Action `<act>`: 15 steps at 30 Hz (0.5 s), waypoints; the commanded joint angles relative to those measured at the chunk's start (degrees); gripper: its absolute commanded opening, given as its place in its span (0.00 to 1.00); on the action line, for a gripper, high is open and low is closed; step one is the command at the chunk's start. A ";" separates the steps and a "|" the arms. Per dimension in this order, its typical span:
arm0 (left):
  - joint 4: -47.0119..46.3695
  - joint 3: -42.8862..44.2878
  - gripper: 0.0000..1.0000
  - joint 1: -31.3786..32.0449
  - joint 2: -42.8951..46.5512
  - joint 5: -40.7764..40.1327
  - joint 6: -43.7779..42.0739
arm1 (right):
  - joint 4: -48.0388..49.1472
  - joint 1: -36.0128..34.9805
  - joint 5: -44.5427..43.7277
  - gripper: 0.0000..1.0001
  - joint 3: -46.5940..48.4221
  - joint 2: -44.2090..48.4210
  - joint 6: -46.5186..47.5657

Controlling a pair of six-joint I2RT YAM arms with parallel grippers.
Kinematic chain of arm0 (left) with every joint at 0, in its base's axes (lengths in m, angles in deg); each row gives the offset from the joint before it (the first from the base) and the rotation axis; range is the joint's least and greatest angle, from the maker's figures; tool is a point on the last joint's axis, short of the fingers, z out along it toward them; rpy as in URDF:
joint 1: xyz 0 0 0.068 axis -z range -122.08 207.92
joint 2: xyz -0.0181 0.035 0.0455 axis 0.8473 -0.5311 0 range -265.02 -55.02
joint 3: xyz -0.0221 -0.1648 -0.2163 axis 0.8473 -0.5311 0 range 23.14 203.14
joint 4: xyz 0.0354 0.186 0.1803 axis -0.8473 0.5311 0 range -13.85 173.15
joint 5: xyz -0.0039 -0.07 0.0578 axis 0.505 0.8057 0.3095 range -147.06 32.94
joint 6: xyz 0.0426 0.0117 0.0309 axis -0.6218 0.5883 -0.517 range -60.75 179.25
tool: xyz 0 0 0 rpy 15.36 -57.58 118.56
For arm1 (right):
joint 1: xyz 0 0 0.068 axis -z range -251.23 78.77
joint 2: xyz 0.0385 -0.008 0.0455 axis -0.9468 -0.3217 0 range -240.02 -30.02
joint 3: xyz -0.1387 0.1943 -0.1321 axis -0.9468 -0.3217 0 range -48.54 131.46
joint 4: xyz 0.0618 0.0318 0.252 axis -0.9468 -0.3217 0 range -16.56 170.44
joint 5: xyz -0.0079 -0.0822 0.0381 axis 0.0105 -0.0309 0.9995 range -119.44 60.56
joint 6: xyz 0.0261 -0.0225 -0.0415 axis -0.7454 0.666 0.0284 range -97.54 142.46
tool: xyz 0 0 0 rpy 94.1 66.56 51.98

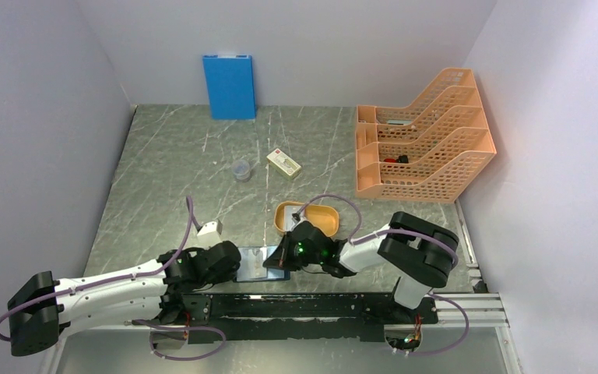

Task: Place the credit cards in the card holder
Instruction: Insert the credit card into the card holder.

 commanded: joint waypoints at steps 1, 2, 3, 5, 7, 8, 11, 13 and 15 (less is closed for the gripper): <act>0.23 -2.68 0.25 0.00 -1.01 4.48 0.79 | -1.00 -1.31 -0.49 0.00 1.43 -1.90 0.62; 0.18 -2.75 0.24 -0.02 -0.98 4.52 0.79 | -1.34 -1.46 -0.40 0.00 1.89 -2.05 0.93; 0.15 -2.77 0.24 -0.02 -0.89 4.52 0.79 | -1.65 -1.60 -0.29 0.00 2.34 -2.15 1.32; -0.02 -2.93 0.24 -0.02 -0.72 4.65 0.79 | -2.76 -2.03 -0.26 0.00 3.19 -2.29 2.10; -0.27 -3.04 0.24 0.02 -0.78 4.87 0.79 | -3.90 -2.29 -0.29 0.00 4.13 -2.40 2.89; -0.25 -3.04 0.24 0.06 -0.74 4.87 0.79 | -4.46 -2.38 -0.22 0.00 4.54 -2.42 3.36; -0.08 -3.04 0.23 0.02 -0.72 4.79 0.72 | -6.44 -2.77 -0.06 0.00 6.09 -2.26 4.83; 0.10 -2.87 0.23 0.06 -0.66 4.70 0.70 | -8.32 -2.96 -0.18 0.04 7.08 -2.18 5.48; 0.23 -2.71 0.23 0.01 -0.55 4.53 0.63 | -9.69 -3.05 -0.47 0.17 7.73 -2.09 5.91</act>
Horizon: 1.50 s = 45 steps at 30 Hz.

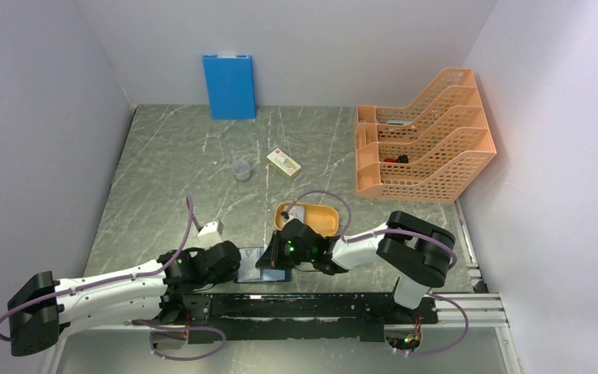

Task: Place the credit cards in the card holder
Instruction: Insert the credit card into the card holder.

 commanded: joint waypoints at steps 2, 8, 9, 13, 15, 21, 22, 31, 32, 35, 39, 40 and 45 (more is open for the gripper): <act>1.37 -2.25 0.23 -0.03 -0.38 3.65 0.59 | -5.35 -0.98 -0.90 0.29 2.08 -0.40 2.68; 0.36 -2.50 0.22 0.06 -0.30 4.10 0.36 | -6.62 -1.07 -0.62 0.38 3.31 -0.95 3.16; 0.09 -2.51 0.22 0.03 -0.31 4.20 0.35 | -6.63 -1.01 -0.32 0.38 3.62 -1.17 3.27; -1.04 -2.52 0.20 -0.02 -0.69 4.55 0.02 | -6.84 -1.20 0.77 0.38 5.19 -1.98 4.42; -1.38 -2.51 0.20 -0.01 -0.84 4.68 -0.06 | -6.89 -1.38 1.28 0.37 6.03 -2.39 5.13; -0.13 -2.13 0.19 -0.01 -0.54 3.91 0.30 | -8.52 -1.64 1.37 0.37 6.96 -2.00 6.30; 0.77 -1.84 0.19 0.00 -0.20 3.50 0.59 | -9.78 -1.64 0.74 0.38 7.02 -1.22 6.62; 10.33 1.83 0.30 -0.02 7.16 -2.33 1.99 | -27.53 -1.57 -4.00 0.55 11.78 9.30 11.24; 11.10 2.28 0.33 -0.03 7.82 -2.81 2.00 | -31.63 -1.60 -5.33 0.56 12.70 10.72 12.16; 12.94 3.36 0.39 -0.02 9.24 -3.35 2.33 | -41.66 -1.67 -10.85 0.56 15.28 15.37 15.44; 13.06 3.19 0.43 -0.02 10.36 -2.98 3.21 | -51.09 -1.56 -21.10 0.55 14.32 21.23 19.43; 13.02 3.36 0.43 -0.03 10.46 -3.31 3.19 | -52.04 -1.71 -23.61 0.53 13.63 22.73 20.21; 10.88 4.34 0.47 -0.01 12.83 -6.17 0.31 | -52.14 -2.68 -29.55 0.53 9.19 28.44 20.92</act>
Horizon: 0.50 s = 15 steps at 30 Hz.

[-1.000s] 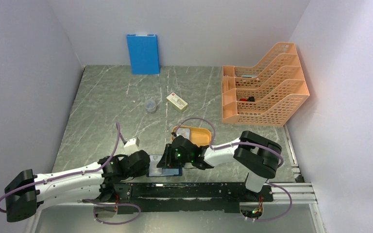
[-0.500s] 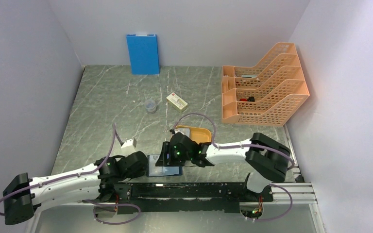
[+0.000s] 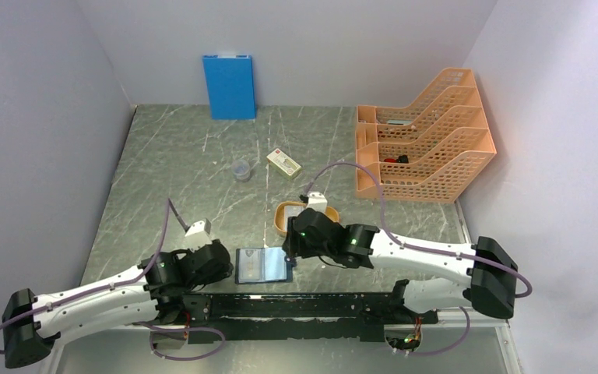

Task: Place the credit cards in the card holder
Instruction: Insert the credit card into the card holder, then pick up the credit card from the storage box.

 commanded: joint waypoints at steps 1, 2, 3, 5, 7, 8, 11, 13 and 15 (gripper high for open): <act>-0.56 2.68 0.53 0.06 2.78 -4.74 -1.70 | -3.27 -0.68 -6.86 0.56 -4.52 4.44 3.08; -0.81 2.70 0.60 0.14 3.47 -5.43 -1.49 | -2.52 -0.60 -5.49 0.61 -4.93 4.75 4.06; -1.33 2.63 0.65 0.15 4.03 -5.43 -1.65 | -2.45 -0.58 -4.68 0.65 -5.14 4.42 3.75; -3.57 2.63 0.70 0.09 4.79 -4.12 -3.71 | -0.74 -0.58 -2.38 0.70 -5.51 3.15 3.98; -4.57 2.53 0.71 0.11 4.47 -2.86 -4.24 | 0.79 -0.67 -1.02 0.72 -5.60 1.91 3.56; -4.68 2.53 0.72 0.13 4.11 -2.53 -4.23 | 1.49 -0.67 -0.94 0.72 -5.68 1.48 3.30; -4.00 2.84 0.72 0.08 3.16 -2.22 -4.18 | 3.11 -0.67 -1.02 0.72 -5.46 0.60 3.41; -3.26 3.03 0.71 0.08 2.70 -2.29 -4.53 | 3.08 -0.76 -1.20 0.73 -4.37 -0.80 3.96; -2.65 3.12 0.71 0.07 2.39 -2.18 -4.83 | 1.85 -0.84 -1.90 0.73 -3.05 -2.44 4.37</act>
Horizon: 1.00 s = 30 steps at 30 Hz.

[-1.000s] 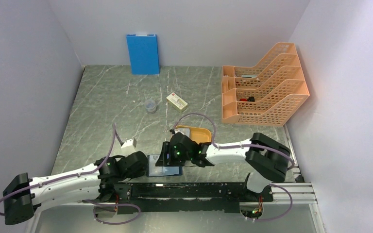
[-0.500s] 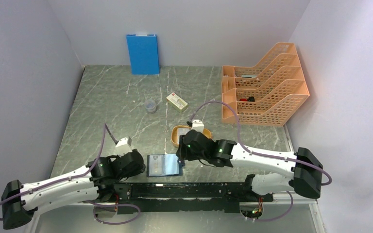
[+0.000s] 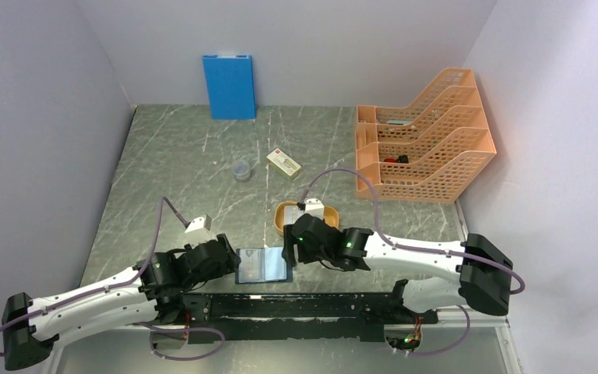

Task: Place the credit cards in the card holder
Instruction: Pick up the credit card from the storage box.

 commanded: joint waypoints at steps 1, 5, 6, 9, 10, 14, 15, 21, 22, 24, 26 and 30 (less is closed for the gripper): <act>0.03 1.84 0.70 0.06 -0.49 0.24 -1.62 | 0.57 -0.53 -1.20 0.73 2.45 -2.99 1.49; -0.43 1.04 0.70 0.09 0.03 1.27 -2.20 | 1.91 -0.84 -0.39 0.72 2.53 -4.43 1.85; -0.68 0.74 0.70 0.09 0.26 1.56 -2.30 | 2.27 -0.87 -0.32 0.72 2.40 -4.75 1.63; -1.84 -0.28 0.70 0.14 0.57 2.66 -2.78 | 3.46 -0.89 0.33 0.68 1.85 -5.86 1.07; -2.04 -0.54 0.70 0.09 0.62 2.95 -2.87 | 4.05 -0.89 0.89 0.67 1.73 -6.20 1.12; -2.70 -1.19 0.69 0.07 -0.17 3.76 -3.31 | 5.49 -2.11 2.60 0.65 2.93 -8.34 2.21; -3.08 -1.42 0.69 0.14 -0.29 4.02 -3.34 | 4.92 -2.69 2.17 0.65 4.00 -9.24 2.56; -7.41 -2.84 0.68 0.11 -2.66 6.29 -4.25 | -2.29 -3.87 -3.21 0.62 8.09 -14.76 0.15; -8.19 -3.11 0.68 0.08 -3.35 6.90 -4.40 | -3.09 -3.88 -4.14 0.60 8.05 -15.13 -0.73; -9.81 -3.61 0.68 0.06 -4.95 8.00 -4.80 | -4.76 -3.88 -5.86 0.55 8.17 -15.74 -2.43; -11.29 -3.99 0.67 0.07 -6.61 8.89 -5.15 | -6.23 -3.90 -7.03 0.50 8.37 -16.17 -3.48; -14.23 -4.48 0.67 0.10 -9.06 9.85 -5.57 | -8.02 -3.75 -8.93 0.39 7.87 -15.57 -4.77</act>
